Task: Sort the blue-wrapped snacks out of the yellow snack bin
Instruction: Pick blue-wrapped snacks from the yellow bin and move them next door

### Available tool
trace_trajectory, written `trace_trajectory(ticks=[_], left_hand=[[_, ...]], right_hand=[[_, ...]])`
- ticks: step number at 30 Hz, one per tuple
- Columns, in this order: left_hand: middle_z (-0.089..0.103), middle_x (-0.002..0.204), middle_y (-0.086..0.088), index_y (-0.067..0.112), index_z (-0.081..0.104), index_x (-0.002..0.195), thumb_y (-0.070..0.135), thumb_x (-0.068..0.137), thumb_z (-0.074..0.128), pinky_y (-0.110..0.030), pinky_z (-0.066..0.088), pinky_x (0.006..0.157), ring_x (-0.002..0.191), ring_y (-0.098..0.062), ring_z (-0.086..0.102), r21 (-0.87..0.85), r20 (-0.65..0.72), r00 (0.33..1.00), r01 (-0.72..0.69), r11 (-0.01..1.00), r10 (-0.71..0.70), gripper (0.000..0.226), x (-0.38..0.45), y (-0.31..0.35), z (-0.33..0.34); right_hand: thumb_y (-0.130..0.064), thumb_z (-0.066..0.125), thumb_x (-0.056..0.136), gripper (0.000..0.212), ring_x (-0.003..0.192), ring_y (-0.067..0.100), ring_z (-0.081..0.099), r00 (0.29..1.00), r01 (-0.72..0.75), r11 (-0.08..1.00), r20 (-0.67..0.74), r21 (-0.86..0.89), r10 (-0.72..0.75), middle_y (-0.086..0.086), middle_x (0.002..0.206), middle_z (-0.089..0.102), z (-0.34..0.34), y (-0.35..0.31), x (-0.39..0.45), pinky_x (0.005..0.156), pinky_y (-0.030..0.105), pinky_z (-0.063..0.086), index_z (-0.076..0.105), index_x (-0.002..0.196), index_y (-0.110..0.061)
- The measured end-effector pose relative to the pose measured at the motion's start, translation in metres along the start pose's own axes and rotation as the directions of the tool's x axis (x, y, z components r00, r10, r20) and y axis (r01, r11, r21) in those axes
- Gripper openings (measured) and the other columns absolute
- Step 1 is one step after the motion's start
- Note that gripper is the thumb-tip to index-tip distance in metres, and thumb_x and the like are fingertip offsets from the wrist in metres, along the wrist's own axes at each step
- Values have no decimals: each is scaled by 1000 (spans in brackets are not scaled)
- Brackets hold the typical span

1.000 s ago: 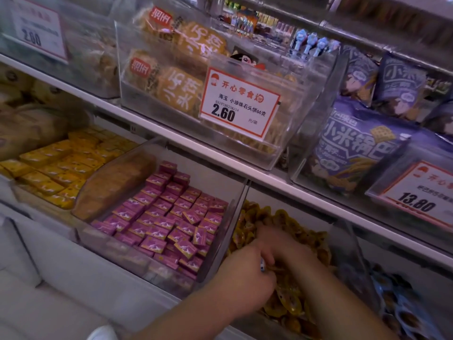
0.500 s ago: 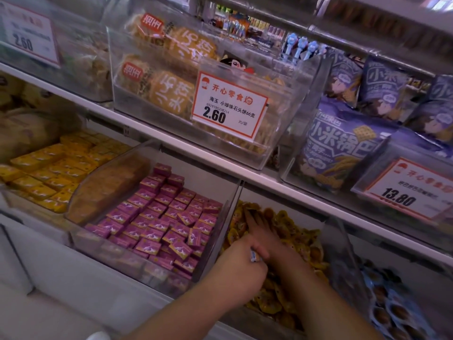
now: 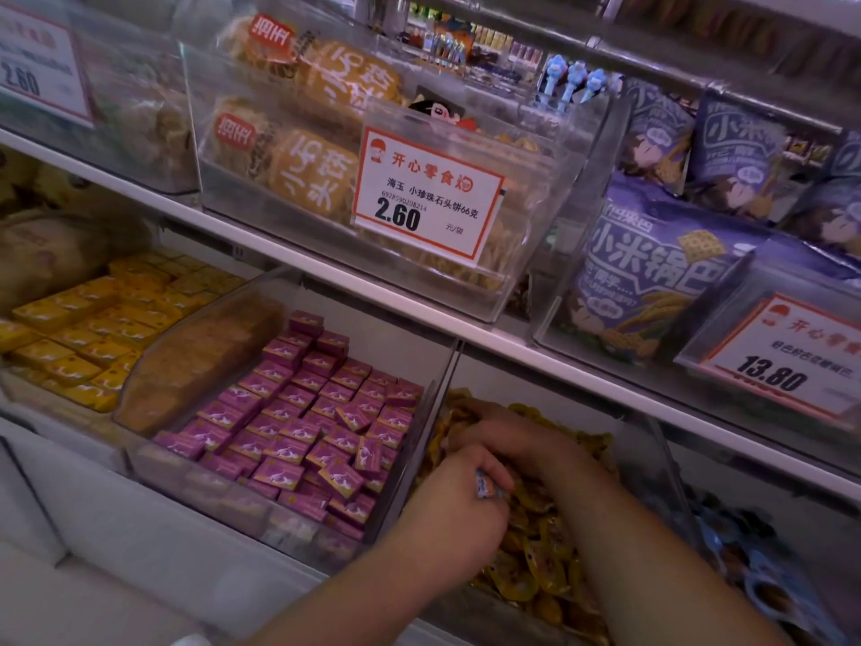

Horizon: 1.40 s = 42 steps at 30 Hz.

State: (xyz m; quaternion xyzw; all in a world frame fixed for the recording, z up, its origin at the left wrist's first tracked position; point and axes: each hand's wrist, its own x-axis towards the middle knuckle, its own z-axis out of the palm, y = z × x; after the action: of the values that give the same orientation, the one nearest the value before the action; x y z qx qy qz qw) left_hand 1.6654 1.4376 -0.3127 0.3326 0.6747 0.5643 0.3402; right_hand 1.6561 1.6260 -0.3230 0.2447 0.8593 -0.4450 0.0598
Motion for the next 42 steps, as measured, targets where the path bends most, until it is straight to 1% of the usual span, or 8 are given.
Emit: trace_trajectory(ticks=[4, 10, 16, 23, 28, 32, 37, 42], left_hand=[[55, 68, 4, 39, 55, 82, 22, 71, 46, -24, 36, 45, 46, -6, 46, 22, 32, 999, 9, 1000, -9, 22, -2, -4, 1], [54, 67, 7, 36, 55, 83, 22, 70, 46, -25, 35, 46, 46, -6, 45, 75, 0, 999, -52, 996, 52, 22, -3, -3, 4], [54, 70, 8, 37, 55, 83, 13, 73, 47, -17, 33, 42, 50, -1, 51, 146, 27, 991, -135, 980, 133, 27, -11, -3, 1], [61, 86, 20, 33, 61, 78, -1, 74, 45, -19, 44, 56, 75, 3, 59, 192, 86, 985, -164, 968, 149, 38, -16, 0, 0], [64, 73, 13, 32, 65, 67, -1, 79, 56, -18, 40, 47, 50, -2, 59, 66, 89, 993, -87, 994, 81, 37, -11, 3, -9], [57, 58, -3, 34, 63, 75, 27, 65, 55, -30, 38, 51, 53, -20, 55, 13, -43, 998, -37, 999, 38, 14, -8, 2, -5], [65, 69, 8, 35, 59, 79, 36, 81, 65, -26, 47, 54, 61, -2, 61, 346, -83, 987, -100, 933, 136, 6, -3, -2, 2], [61, 83, 11, 34, 62, 83, 51, 86, 65, -25, 47, 63, 75, -1, 59, 593, -23, 972, -174, 786, 233, 17, 6, -5, 12]], right_hand=[[-17, 57, 90, 26, 68, 22, 66, 996, -71, 833, -6, 548, 89, 14, 73, 68, 7, 8, 6, 71, 34, 55, 72, 71, -7], [-34, 70, 84, 27, 74, 29, 61, 988, -150, 812, 51, 564, 147, 19, 84, 65, 12, 1, -2, 87, 45, 48, 72, 80, -7], [-23, 72, 70, 14, 65, 21, 64, 978, -190, 770, 187, 610, 93, 9, 70, 69, 0, -17, -23, 72, 33, 50, 74, 67, -9], [-17, 62, 70, 19, 61, 21, 56, 966, -130, 914, 258, 384, 29, 14, 64, 60, -16, -28, -68, 60, 29, 42, 70, 68, 0], [-15, 60, 79, 35, 89, 26, 57, 981, 61, 998, 185, 6, -62, 32, 97, 64, -35, -21, -113, 87, 41, 47, 67, 97, 15], [-4, 61, 90, 26, 103, 17, 65, 997, 64, 950, 70, -306, -44, 6, 114, 71, -40, -16, -148, 93, 30, 49, 73, 111, -15], [-22, 53, 93, 39, 130, 13, 48, 965, 10, 794, -201, -608, -166, -9, 141, 54, -39, 7, -190, 111, 30, 38, 65, 129, -32], [-48, 47, 90, 40, 115, 13, 53, 936, -69, 658, -277, -750, -216, -13, 114, 62, -23, 24, -216, 117, 40, 27, 62, 126, -37]])
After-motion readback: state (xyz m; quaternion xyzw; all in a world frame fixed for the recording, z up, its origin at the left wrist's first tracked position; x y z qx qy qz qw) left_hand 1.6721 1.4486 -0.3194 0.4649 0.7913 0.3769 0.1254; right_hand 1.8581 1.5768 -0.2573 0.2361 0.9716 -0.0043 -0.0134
